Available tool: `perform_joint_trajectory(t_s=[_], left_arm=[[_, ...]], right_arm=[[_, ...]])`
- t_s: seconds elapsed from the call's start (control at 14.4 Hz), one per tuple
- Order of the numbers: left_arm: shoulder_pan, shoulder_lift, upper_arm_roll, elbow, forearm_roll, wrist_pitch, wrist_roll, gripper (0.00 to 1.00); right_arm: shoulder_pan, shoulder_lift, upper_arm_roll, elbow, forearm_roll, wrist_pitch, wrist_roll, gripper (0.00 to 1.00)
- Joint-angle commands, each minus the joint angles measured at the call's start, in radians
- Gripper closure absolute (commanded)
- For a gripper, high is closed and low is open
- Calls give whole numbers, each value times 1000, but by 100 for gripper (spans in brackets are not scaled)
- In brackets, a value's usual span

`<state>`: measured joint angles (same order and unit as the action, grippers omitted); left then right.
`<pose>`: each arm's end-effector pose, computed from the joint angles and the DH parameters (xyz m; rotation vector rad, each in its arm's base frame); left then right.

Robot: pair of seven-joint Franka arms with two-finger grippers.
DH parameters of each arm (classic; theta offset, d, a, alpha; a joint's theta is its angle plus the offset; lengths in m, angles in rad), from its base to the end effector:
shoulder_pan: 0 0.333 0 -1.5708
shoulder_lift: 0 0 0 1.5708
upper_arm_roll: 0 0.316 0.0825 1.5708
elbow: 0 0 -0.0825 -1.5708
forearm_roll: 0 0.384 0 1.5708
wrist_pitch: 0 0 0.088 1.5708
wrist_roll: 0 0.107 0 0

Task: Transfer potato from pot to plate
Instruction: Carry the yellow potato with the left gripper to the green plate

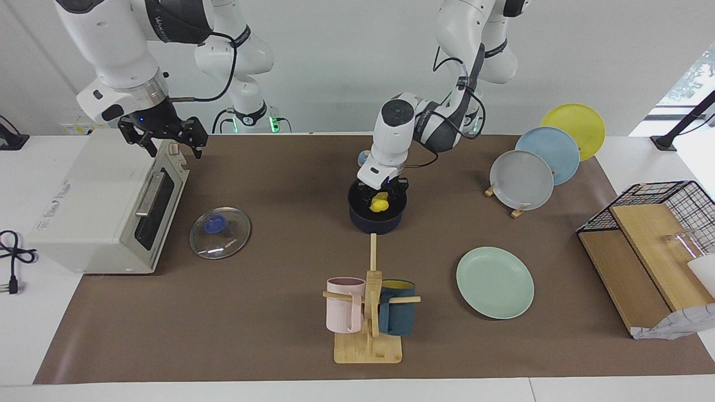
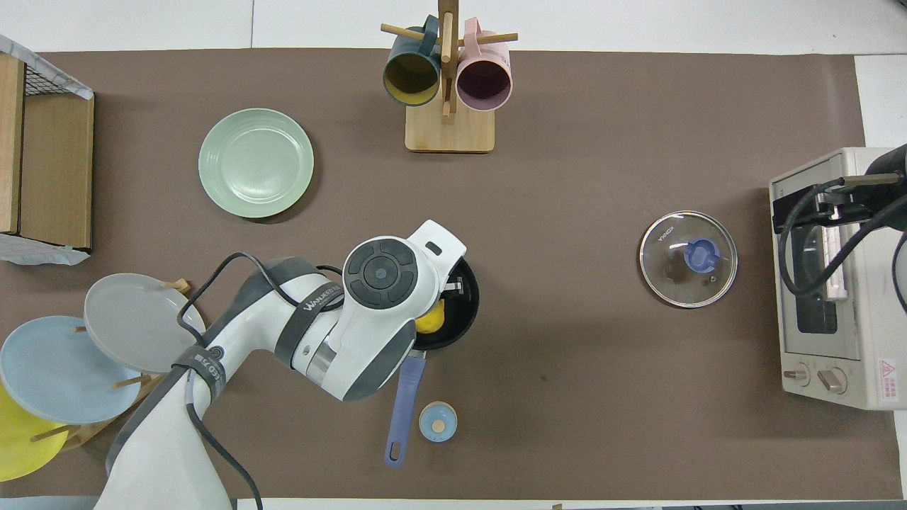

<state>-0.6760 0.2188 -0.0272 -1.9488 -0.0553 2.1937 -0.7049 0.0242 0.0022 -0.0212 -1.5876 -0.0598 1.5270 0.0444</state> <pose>0.4598 -0.3915 0.3714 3.0851 0.0526 -0.0205 0.5498 -0.0050 0.6119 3.0782 -0.0649 -0.0945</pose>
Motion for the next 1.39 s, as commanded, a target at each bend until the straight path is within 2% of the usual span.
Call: perform_joint_trajectory(t_s=[0.0,0.35,0.49,0.76,0.9,1.04,1.18,1.32], left_arm=[[42,-15,3,105,-11,-132,2,100],[160,2,3,267,-11,-245,65,100],[220,49,3,355,-9,-290,148,100],[367,82,3,372,-3,-275,368,100],[420,128,4,375,-2,-234,493,100],[452,192,6,373,24,-139,586,100],[509,238,4,375,54,-121,707,100],[520,264,6,373,57,-91,759,100]], right_arm=[[-30,1,0,6,17,7,11,0],[-24,1,3,5,17,8,9,0],[-26,1,3,3,18,7,9,0],[-27,-1,3,1,18,2,8,0],[-26,-1,3,1,18,2,6,0],[-26,-1,3,0,18,4,8,0],[-26,-1,4,0,18,5,8,0],[-26,-1,4,0,18,7,8,0]])
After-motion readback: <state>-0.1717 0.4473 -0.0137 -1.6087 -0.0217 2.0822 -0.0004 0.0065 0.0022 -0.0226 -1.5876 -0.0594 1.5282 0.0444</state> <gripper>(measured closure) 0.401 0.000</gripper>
